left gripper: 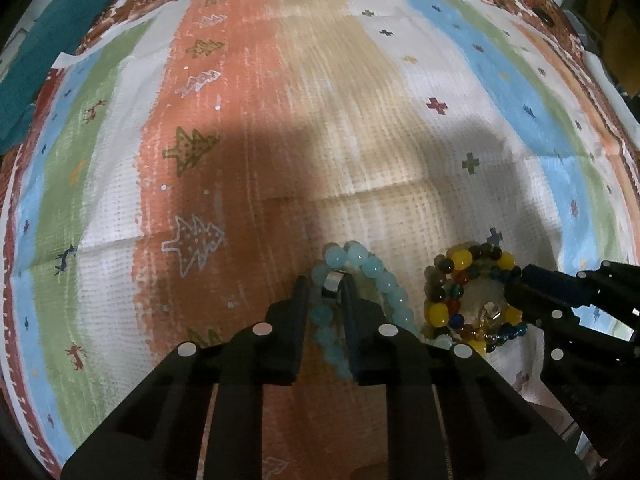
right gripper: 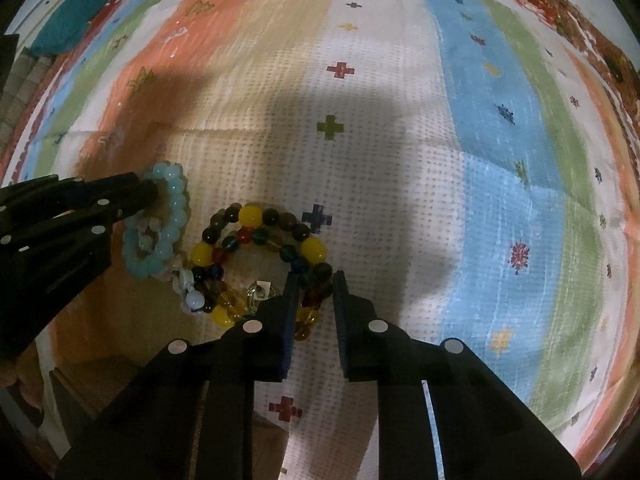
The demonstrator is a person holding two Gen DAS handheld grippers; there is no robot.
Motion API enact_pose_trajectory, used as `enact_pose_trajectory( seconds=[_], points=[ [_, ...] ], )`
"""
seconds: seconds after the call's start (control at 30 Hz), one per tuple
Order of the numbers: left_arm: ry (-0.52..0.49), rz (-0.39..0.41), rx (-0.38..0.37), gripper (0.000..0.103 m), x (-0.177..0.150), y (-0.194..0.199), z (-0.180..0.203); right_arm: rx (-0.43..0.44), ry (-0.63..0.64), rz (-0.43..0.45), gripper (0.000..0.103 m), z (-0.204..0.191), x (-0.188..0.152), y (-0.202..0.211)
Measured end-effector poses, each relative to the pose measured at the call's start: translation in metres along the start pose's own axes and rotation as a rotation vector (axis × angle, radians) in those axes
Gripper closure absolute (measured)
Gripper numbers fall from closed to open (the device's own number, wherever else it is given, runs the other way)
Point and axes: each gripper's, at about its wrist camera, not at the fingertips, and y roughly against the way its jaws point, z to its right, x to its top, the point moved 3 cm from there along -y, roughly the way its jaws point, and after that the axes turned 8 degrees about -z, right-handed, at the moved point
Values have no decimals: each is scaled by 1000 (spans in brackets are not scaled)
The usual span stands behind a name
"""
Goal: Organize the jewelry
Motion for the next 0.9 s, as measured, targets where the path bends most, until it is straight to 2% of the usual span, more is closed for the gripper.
enact_pose_trajectory(
  seconds=[0.2, 0.47, 0.9],
  points=[
    [-4, 11, 1, 95, 1, 4, 1, -14, 13, 12, 92, -5, -3, 4],
    [1, 20, 3, 95, -3, 13, 0, -18, 26, 31, 93, -1, -9, 14],
    [12, 54, -3, 95, -14, 36, 1, 7, 8, 137, 93, 8, -20, 55]
  ],
)
